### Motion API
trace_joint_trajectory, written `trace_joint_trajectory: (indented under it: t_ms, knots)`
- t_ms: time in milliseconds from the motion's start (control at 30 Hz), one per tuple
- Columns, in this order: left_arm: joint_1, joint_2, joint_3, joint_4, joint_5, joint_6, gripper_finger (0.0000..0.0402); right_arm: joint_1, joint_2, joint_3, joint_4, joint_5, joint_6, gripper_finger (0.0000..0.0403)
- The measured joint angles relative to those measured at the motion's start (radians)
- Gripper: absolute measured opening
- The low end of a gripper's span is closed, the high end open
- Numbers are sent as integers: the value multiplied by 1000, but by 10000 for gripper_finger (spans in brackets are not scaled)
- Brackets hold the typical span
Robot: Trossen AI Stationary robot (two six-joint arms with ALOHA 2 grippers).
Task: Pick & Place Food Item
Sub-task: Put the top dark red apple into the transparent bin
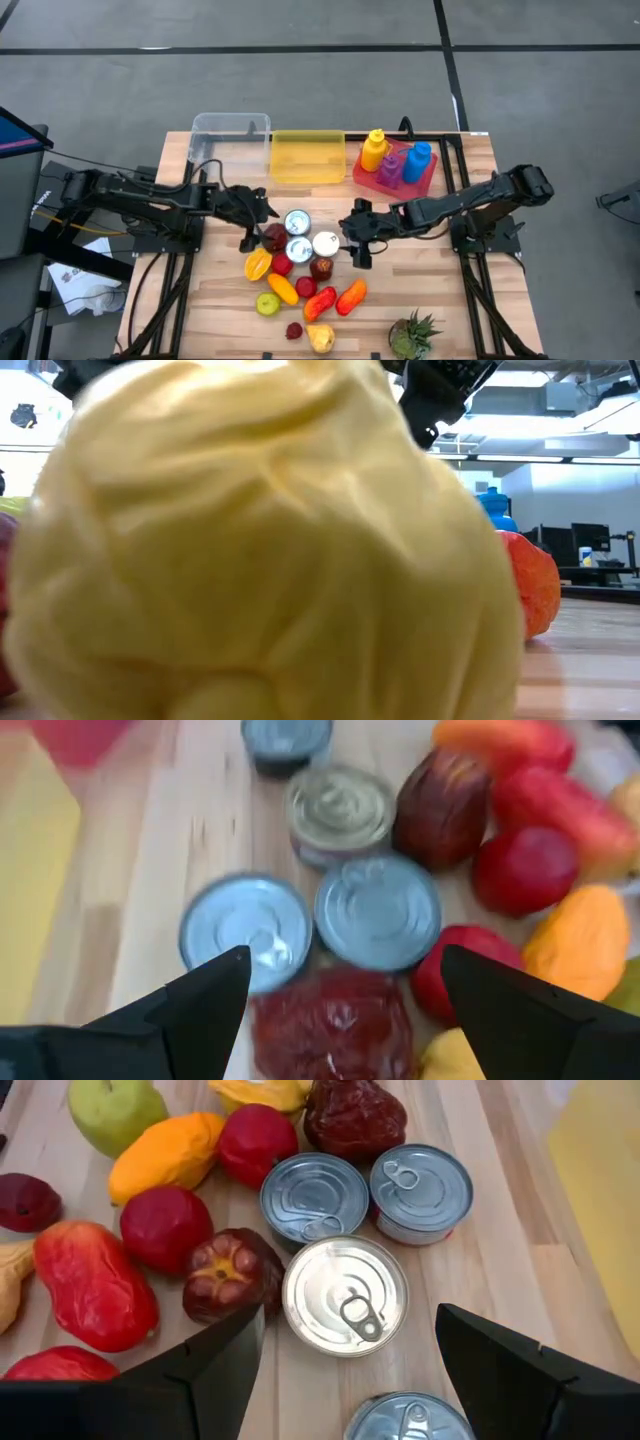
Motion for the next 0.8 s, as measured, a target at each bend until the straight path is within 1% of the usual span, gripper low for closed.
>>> trace_joint_trajectory:
  t_ms: [133,267,367,467,633,800]
  knots:
    - [-20,54,-1,-40,-13,-17,318,-1,0,0,-11,0,0,285]
    - [-32,89,-1,-41,-27,-16,322,3,0,0,-16,0,0,285]
    - [-32,101,-1,-49,6,-16,337,4,0,0,-27,0,0,285]
    - [-32,114,-1,-52,7,-15,357,4,0,0,-43,0,0,285]
    - [-32,175,-1,-51,0,-14,388,4,0,0,-46,0,0,285]
    - [-32,238,0,-42,-1,7,399,3,0,0,-46,0,0,285]
